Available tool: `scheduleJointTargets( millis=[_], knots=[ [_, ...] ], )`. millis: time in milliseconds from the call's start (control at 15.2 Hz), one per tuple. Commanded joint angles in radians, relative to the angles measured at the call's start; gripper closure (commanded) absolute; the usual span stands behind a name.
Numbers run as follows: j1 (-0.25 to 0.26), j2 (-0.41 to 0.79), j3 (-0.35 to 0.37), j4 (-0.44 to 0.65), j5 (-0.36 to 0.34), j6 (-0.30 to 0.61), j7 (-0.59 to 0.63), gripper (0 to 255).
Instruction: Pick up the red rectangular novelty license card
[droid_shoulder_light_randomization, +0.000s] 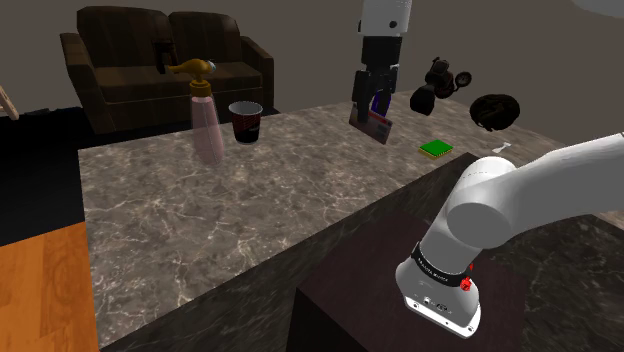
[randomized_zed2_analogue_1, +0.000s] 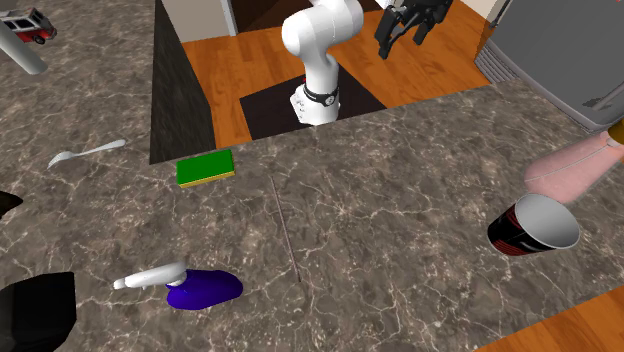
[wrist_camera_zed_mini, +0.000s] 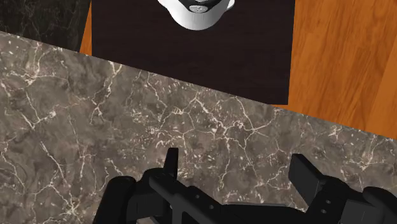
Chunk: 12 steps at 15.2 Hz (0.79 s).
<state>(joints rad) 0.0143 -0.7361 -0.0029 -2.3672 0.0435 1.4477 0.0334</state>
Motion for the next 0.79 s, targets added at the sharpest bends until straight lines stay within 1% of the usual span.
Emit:
scheduleJointTargets(
  millis=[0,396,726],
  knots=[
    [0.0,0.0,0.0,0.0,0.0,0.0,0.0,0],
    [-0.059,0.086,-0.103,0.001,-0.088,0.104,-0.093,0],
    [-0.102,0.182,-0.188,0.031,-0.144,0.192,-0.167,0]
  ],
)
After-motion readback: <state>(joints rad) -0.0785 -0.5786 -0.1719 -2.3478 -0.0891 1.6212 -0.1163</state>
